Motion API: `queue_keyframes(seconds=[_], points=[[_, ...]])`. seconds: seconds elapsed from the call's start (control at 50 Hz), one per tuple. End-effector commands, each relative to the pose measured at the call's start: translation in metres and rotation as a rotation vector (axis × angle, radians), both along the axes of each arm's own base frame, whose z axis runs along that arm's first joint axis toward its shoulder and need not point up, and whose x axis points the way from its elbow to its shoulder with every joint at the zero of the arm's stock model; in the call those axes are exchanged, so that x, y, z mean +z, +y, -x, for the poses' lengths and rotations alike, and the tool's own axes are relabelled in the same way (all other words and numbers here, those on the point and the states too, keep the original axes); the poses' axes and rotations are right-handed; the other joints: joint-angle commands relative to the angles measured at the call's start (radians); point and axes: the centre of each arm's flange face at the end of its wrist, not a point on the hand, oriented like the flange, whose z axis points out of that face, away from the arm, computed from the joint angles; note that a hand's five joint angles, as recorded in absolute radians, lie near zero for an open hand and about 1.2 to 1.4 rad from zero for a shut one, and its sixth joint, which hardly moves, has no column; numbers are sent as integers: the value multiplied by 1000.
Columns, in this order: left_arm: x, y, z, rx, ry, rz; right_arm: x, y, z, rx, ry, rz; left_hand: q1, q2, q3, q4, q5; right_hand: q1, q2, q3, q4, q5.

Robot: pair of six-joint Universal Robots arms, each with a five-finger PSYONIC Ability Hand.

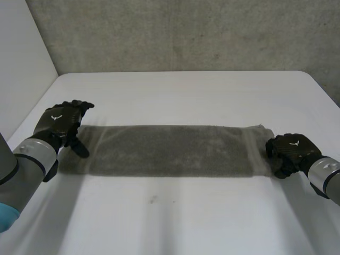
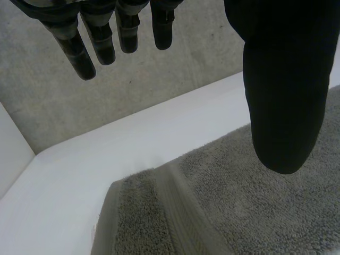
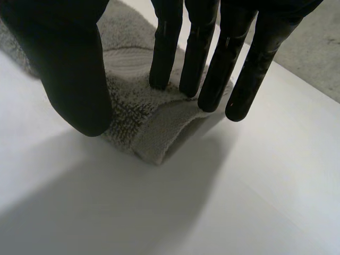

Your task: Fold the towel.

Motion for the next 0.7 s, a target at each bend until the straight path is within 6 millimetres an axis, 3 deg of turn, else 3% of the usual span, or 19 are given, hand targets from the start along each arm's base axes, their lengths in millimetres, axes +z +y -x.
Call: queue_keyframes(seconds=[0.02,0.04,0.08,0.18,0.22,0.28,0.32,0.34,0.38,0.4,0.44,0.48,0.52,0.54,0.58,0.6,0.64,0.66,0.7], points=[[-2,1,0,-1,-1,-5,-8,-6,2,17,51,7,-4,9,7,7,-27,537,430,430,432,465],[-2,1,-1,0,-1,-7,-8,-6,2,17,51,7,-4,9,7,7,-27,537,431,430,433,466],[-2,1,-1,0,-1,-7,-9,-12,5,1,62,11,-4,9,7,7,-27,771,664,664,666,699],[-3,2,0,-1,-2,-10,-3,-25,28,-118,112,38,-4,9,7,7,-27,771,665,664,667,699],[-4,2,0,-1,-2,-13,8,-37,59,-249,151,65,-4,9,7,7,-27,771,665,664,667,699],[-3,3,0,-3,-2,-11,17,-42,74,-297,171,89,-4,9,7,7,-27,771,665,664,667,699],[-3,3,0,-1,-2,-10,29,-50,100,-353,222,127,-4,9,7,7,-27,771,665,664,667,699],[-3,3,0,-1,-2,-10,29,-50,100,-353,223,127,-4,9,7,7,-27,771,665,664,667,699],[-2,3,0,-1,-1,-8,36,-57,130,-407,302,153,-4,9,7,7,-27,771,665,664,667,699],[-2,3,0,-1,-1,-8,36,-57,131,-407,302,153,-4,9,7,7,-27,771,665,664,667,699],[-2,3,0,-1,-2,-10,45,-64,149,-438,369,186,-4,9,7,7,-27,771,665,664,667,699],[-2,3,-1,0,-2,-10,50,-67,149,-430,388,201,-4,9,7,7,-27,771,665,664,667,699],[-3,3,-1,0,-2,-13,55,-68,145,-419,383,212,-4,9,7,7,-27,771,665,664,667,699],[-3,4,-1,0,-2,-13,63,-69,137,-405,371,234,-4,9,7,7,-27,771,665,664,667,699],[-3,4,-1,0,-3,-14,89,-69,102,-338,316,309,-4,9,7,7,-27,771,665,664,667,699],[-3,4,-1,0,-3,-14,89,-69,102,-338,316,309,-4,9,7,7,-27,771,665,664,667,699],[-3,4,-1,0,-3,-14,111,-63,54,-238,241,382,-4,9,7,7,-27,771,665,664,667,699],[-4,4,-1,0,-3,-16,111,-63,54,-238,241,382,-4,9,7,7,-27,771,665,664,667,699],[-3,4,-1,0,-3,-14,127,-49,-2,-105,175,445,-4,9,7,7,-27,771,665,664,667,699]])
